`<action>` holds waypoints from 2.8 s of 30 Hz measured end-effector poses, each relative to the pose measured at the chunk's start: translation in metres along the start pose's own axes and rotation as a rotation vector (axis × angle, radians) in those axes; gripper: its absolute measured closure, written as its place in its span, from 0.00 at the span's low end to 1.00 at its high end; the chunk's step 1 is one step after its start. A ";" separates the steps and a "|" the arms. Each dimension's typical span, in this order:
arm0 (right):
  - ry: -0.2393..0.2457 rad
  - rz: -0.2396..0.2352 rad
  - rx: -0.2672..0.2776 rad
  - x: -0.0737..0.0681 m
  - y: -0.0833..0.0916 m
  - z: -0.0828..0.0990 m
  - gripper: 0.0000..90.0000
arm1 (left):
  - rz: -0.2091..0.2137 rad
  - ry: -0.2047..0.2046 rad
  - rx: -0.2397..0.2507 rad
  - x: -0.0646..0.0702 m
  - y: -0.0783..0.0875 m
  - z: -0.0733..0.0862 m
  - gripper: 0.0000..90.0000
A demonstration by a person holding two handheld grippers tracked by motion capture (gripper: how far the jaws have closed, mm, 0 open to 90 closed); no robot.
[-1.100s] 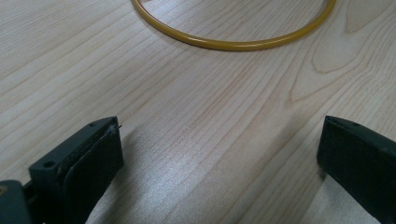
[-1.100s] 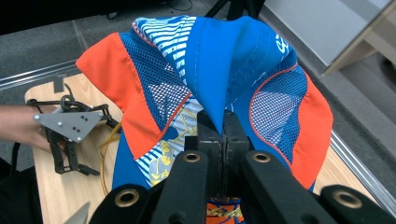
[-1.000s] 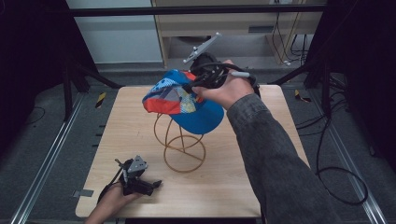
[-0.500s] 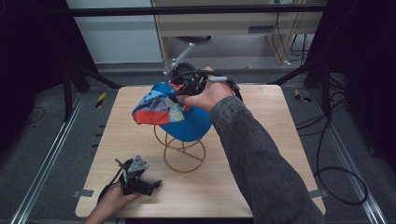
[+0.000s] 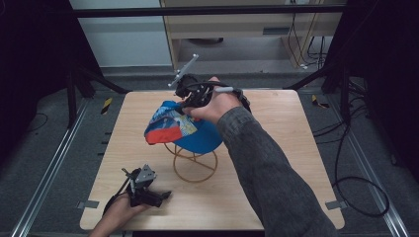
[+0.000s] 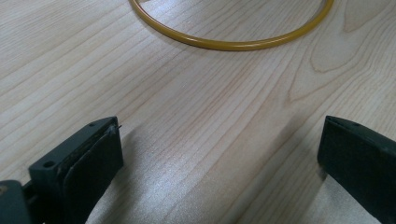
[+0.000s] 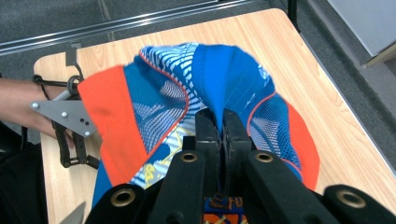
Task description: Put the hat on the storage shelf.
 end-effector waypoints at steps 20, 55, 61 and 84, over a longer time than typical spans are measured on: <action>-0.022 0.017 0.029 -0.002 -0.004 0.006 0.73 | 0.001 0.000 0.000 0.000 0.000 0.000 0.00; -0.045 0.023 0.011 -0.006 -0.003 0.016 0.39 | 0.001 0.001 0.000 0.000 0.000 0.000 0.00; -0.050 0.029 0.012 -0.007 -0.003 0.016 0.26 | 0.001 0.001 0.000 0.000 0.000 0.000 0.00; -0.038 0.033 0.018 -0.013 0.005 0.020 0.09 | 0.001 0.000 -0.001 0.000 0.000 0.000 0.00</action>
Point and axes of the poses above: each handheld gripper's, and its own axes: y roughly backward along the jaws, z roughly out of its underside, x roughly to its right, the point moved 2 cm from there along -y, roughly forward along the jaws, and after that the axes turned 1 degree about z, right-handed, at the moved point
